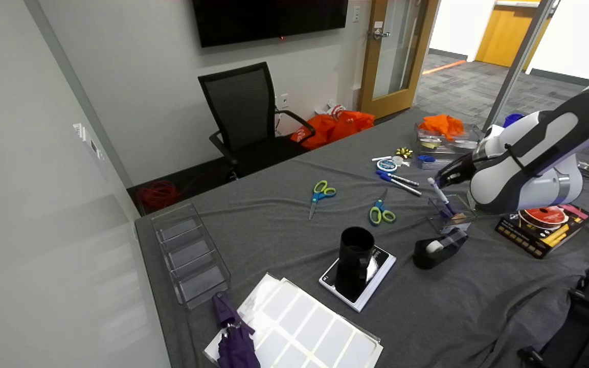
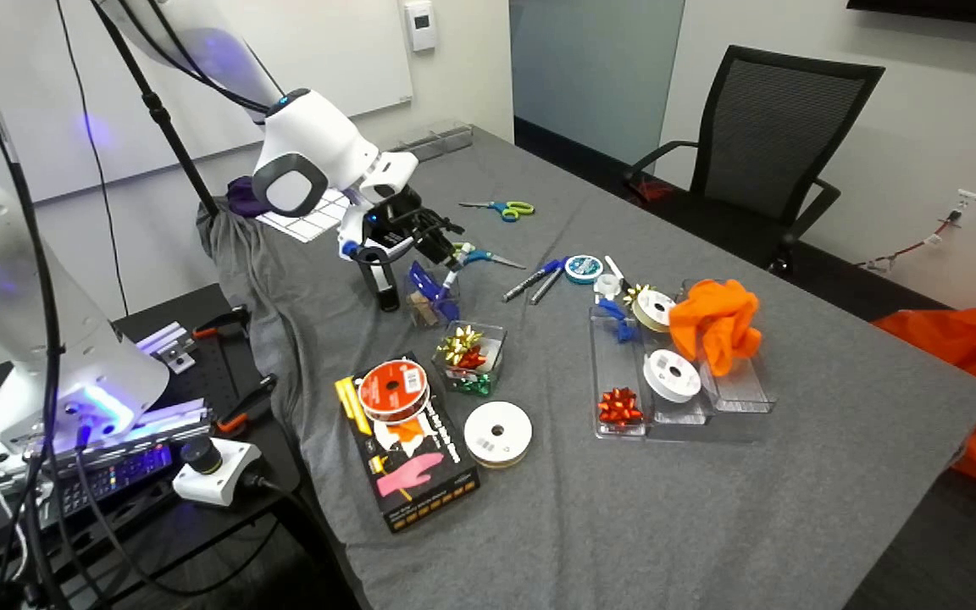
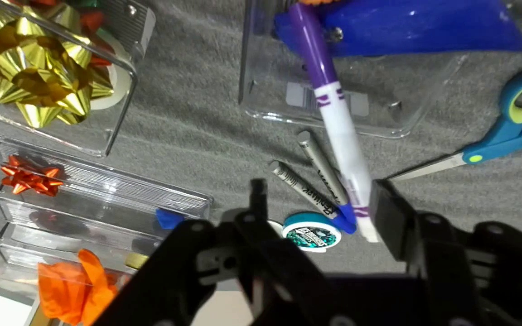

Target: Put the marker closest to you in the bowl closest to you

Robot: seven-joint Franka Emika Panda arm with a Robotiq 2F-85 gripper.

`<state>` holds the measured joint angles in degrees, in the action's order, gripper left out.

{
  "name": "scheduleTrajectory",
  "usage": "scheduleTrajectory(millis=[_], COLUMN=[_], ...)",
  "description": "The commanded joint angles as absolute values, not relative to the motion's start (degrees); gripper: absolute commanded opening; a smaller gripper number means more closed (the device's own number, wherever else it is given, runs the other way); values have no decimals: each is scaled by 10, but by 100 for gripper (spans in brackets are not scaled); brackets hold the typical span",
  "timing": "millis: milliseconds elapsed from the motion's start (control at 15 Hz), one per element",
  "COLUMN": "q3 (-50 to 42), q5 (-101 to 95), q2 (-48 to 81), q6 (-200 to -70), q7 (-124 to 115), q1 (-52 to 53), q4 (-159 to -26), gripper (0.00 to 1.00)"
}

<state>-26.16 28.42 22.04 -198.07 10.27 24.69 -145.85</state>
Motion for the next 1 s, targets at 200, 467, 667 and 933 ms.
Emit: scheduleTrajectory(millis=[200,467,667,933], q3=[-293,-291,-283,-338], q5=[284,277,260,245], q2=[245,238,203,136], q6=[-1981,-1981,-1972,-1883], q7=[78,76,101,167], q1=[292,292,273,293], q4=[-1460,-1475,-1523,-1576], gripper=[100,100,100,100])
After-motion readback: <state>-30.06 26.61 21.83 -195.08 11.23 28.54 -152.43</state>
